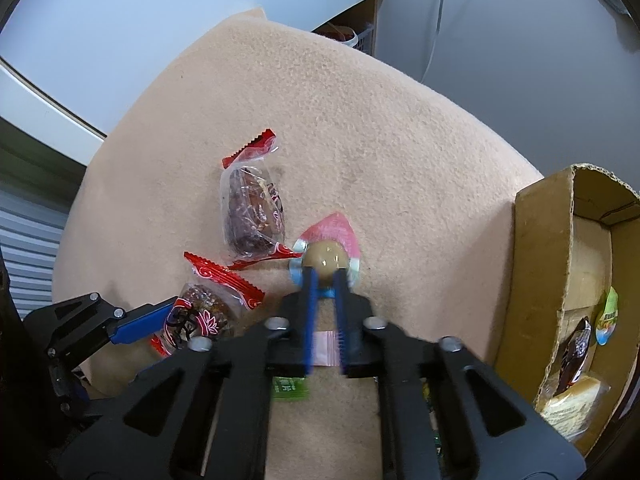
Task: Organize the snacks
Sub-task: 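Grasp the brown ball candy with right tool while left tool grasps red-edged candy packet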
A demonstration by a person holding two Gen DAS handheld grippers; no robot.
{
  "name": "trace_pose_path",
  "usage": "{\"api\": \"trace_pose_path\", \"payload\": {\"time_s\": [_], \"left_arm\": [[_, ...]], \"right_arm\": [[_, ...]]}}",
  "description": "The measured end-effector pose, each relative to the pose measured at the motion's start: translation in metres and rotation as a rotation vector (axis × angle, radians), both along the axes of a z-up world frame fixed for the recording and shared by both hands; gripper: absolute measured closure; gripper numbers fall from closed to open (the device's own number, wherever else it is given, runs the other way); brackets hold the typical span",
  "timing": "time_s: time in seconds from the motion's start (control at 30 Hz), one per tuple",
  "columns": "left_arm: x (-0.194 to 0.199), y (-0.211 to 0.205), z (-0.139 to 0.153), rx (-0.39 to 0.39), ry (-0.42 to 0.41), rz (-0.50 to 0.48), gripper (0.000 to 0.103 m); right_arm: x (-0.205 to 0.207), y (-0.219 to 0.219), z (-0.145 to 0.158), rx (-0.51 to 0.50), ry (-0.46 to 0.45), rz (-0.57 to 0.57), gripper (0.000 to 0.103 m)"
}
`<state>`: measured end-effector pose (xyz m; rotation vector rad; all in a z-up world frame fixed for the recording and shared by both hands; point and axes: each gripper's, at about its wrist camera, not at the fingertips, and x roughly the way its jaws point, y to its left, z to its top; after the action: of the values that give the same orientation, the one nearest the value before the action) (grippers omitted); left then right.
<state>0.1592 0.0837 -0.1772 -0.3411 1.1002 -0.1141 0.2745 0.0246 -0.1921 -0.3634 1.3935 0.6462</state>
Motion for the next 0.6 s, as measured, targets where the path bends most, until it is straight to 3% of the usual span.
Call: {"api": "trace_pose_path", "payload": {"time_s": [0.3, 0.47, 0.6], "left_arm": [[-0.003, 0.003, 0.0, -0.02, -0.002, 0.019, 0.074], [-0.006, 0.007, 0.001, -0.03, -0.008, 0.03, 0.074], [-0.007, 0.012, 0.0, -0.041, -0.009, 0.042, 0.074]], "right_arm": [[0.0, 0.012, -0.008, -0.027, 0.008, 0.01, 0.097], [0.001, 0.022, -0.009, -0.056, -0.019, 0.019, 0.075], [0.003, 0.028, -0.008, -0.059, -0.033, 0.02, 0.075]]}}
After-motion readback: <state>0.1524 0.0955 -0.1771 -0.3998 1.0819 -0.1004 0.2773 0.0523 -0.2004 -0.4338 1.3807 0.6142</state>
